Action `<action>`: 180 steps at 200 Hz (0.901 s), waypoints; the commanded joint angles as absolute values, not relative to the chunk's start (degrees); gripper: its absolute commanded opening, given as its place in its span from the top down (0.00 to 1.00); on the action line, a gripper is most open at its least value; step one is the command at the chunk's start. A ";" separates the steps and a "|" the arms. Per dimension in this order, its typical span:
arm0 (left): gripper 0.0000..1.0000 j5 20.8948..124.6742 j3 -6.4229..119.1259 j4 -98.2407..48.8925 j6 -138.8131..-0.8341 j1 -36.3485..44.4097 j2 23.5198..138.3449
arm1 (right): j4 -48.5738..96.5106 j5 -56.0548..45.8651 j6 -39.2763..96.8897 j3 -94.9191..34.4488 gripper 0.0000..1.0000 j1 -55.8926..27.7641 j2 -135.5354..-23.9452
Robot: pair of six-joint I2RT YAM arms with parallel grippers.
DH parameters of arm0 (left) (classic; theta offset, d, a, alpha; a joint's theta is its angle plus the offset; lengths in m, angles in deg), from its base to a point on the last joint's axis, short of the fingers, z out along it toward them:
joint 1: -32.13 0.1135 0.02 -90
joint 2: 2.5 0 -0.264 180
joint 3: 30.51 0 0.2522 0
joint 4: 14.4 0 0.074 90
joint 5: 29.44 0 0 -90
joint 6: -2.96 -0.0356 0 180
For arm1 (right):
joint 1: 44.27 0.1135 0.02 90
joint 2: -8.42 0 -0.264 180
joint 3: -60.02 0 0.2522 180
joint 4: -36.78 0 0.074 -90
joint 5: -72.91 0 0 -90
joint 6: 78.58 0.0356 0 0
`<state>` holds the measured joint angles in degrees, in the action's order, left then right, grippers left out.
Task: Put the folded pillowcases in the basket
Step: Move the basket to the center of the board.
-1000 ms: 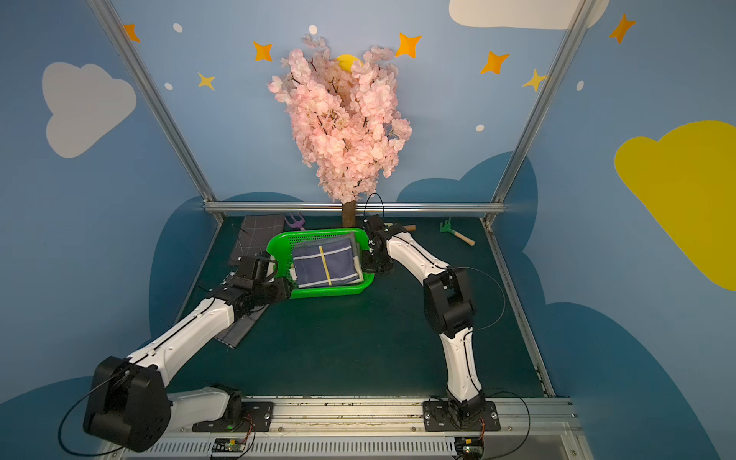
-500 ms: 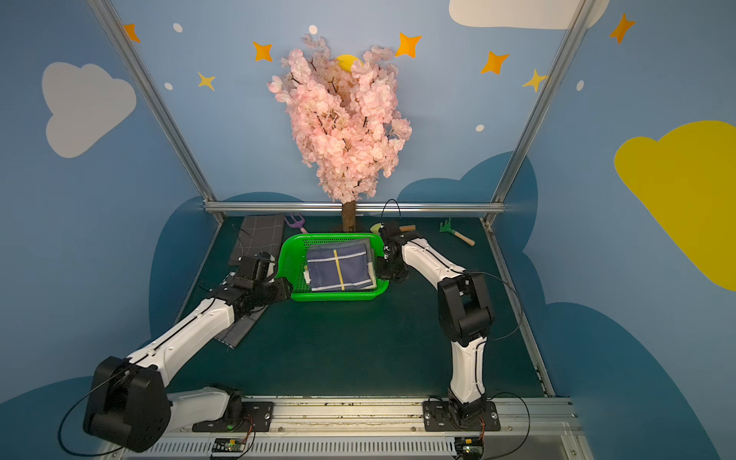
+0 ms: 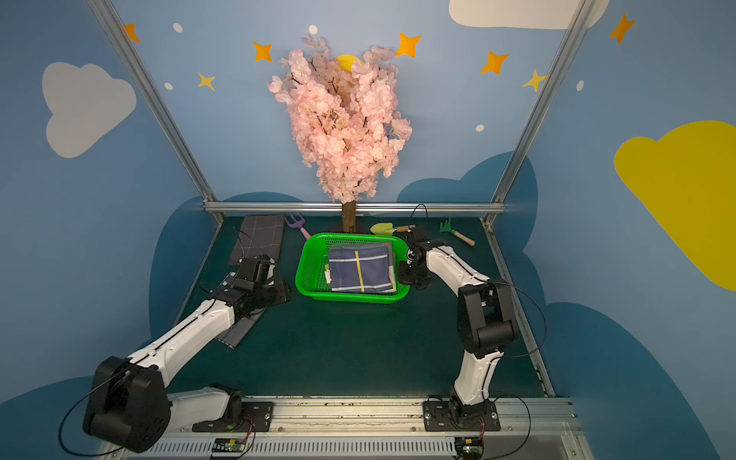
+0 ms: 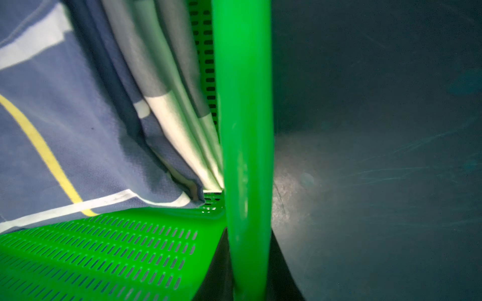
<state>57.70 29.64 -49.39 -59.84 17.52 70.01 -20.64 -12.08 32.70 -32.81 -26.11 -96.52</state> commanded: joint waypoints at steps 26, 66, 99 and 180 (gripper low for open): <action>0.40 56.07 31.06 -52.87 -61.29 21.06 68.71 | -25.45 -17.52 32.04 -32.22 0.56 -28.22 -94.85; 0.32 55.31 32.22 -54.24 -61.23 24.35 67.65 | -27.59 -19.65 31.28 -34.48 0.20 -28.27 -93.40; 0.21 51.55 34.07 -59.22 -61.93 27.91 67.11 | -31.83 -24.76 30.37 -38.93 0.15 -26.74 -90.38; 0.05 50.97 26.35 -61.80 -51.35 42.50 63.17 | -30.58 -13.91 26.88 -54.17 0.13 -6.19 -91.02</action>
